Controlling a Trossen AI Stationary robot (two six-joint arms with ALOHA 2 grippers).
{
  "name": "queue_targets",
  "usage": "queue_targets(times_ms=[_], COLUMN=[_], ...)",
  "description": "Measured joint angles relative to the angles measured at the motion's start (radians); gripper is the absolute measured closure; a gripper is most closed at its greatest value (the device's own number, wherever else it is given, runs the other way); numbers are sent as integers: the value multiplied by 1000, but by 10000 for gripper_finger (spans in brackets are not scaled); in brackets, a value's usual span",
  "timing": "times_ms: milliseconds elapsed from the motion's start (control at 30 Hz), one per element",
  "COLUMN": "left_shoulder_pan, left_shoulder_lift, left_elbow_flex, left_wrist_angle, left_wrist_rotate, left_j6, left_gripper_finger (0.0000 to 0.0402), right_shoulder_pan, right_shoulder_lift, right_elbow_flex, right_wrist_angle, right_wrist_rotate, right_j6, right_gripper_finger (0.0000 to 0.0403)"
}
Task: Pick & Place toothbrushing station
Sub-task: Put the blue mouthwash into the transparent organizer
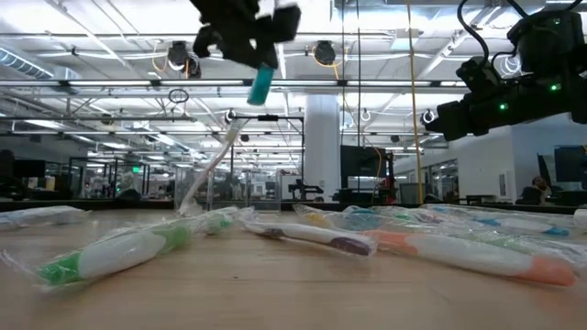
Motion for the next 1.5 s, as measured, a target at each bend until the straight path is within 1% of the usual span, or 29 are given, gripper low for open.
queue_targets(times_ms=[167,300,500,667,800,967,1200,1300,1367,1500], left_shoulder_pan=[89,126,133,126,107,79,56,66,75,94], left_shoulder_lift=[109,184,324,384,368,311,283,293,301,300], left_elbow_flex=[0,-1,-1,2,0,-1,-1,0,0,0], left_wrist_angle=[13,29,31,30,26,30,7,-54,-134,-315], left_wrist_rotate=[-162,-170,-206,-314,-344,-428,-433,-401,-399,-362], left_j6=[-32,-130,-289,-320,-306,-223,-228,-304,-373,-598], left_gripper_finger=[299,299,299,299,299,299,299,299,299,299], right_shoulder_pan=[0,0,0,0,0,0,0,0,0,0], right_shoulder_lift=[0,0,0,0,0,0,0,0,0,0], right_elbow_flex=[0,0,0,0,0,0,0,0,0,0], right_wrist_angle=[0,1,7,6,-2,-3,-9,-12,-16,-18], right_wrist_rotate=[0,0,1,0,0,0,0,0,-1,-1], right_j6=[0,-3,-16,-3,-1,1,36,49,50,49], right_gripper_finger=[401,402,402,401,402,401,402,401,402,401])
